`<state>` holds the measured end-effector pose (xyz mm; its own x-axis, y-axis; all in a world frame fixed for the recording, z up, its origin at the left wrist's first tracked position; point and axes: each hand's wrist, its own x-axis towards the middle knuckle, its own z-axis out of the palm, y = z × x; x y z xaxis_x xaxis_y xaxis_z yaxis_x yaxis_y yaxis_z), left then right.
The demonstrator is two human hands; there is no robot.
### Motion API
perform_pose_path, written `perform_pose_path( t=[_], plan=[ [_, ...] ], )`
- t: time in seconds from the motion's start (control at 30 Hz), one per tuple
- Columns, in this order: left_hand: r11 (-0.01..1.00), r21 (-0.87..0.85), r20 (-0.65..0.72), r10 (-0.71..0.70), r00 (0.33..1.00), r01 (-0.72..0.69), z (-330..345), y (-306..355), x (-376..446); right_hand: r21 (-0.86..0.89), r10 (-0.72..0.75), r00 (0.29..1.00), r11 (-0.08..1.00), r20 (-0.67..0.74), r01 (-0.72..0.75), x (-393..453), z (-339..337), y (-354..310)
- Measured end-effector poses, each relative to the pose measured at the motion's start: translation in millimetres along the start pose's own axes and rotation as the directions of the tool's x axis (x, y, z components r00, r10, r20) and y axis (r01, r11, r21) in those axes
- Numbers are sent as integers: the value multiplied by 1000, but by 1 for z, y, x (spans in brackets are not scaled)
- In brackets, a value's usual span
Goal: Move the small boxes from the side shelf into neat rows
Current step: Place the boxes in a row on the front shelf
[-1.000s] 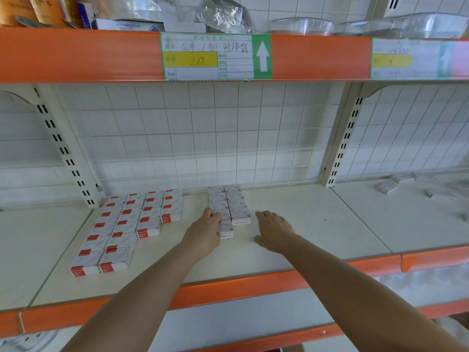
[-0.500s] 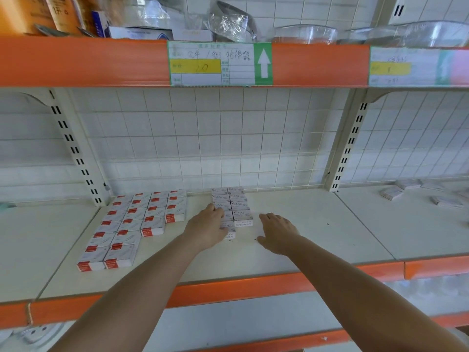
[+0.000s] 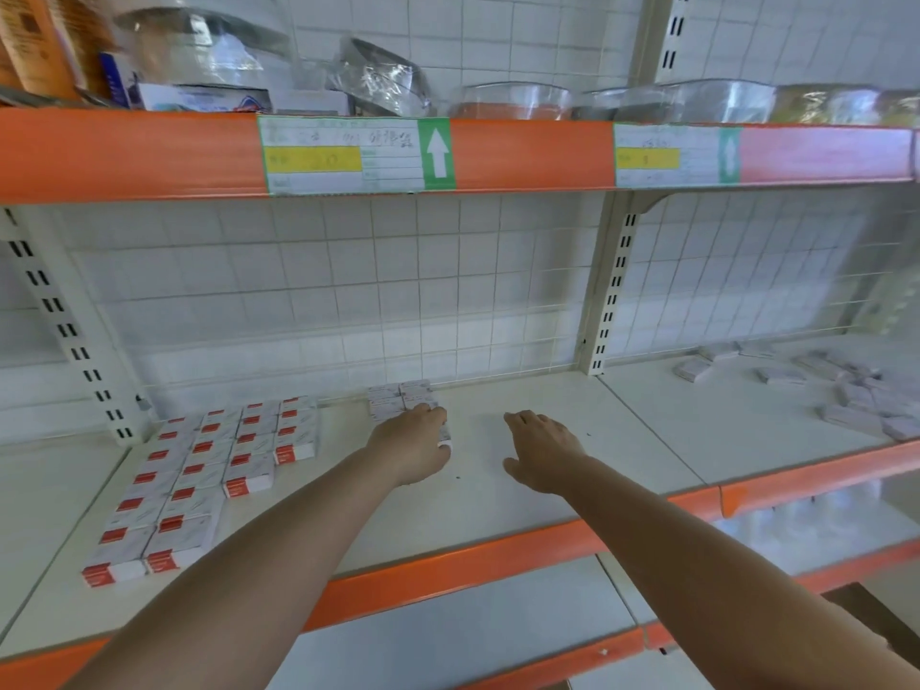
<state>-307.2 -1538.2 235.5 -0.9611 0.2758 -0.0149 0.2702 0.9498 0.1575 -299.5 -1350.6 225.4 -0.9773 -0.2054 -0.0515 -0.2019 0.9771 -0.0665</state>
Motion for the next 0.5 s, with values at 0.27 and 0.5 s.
perform_pose_path(
  t=[0.27,0.5],
  plan=[
    [998,19,32,53,998,-54,4,26,15,31,11,1000,999,-20,-10,-4,-5,22],
    [998,31,53,60,997,-62,10,70,35,72,-34,999,997,-30,36,-8,-8,63]
  ],
)
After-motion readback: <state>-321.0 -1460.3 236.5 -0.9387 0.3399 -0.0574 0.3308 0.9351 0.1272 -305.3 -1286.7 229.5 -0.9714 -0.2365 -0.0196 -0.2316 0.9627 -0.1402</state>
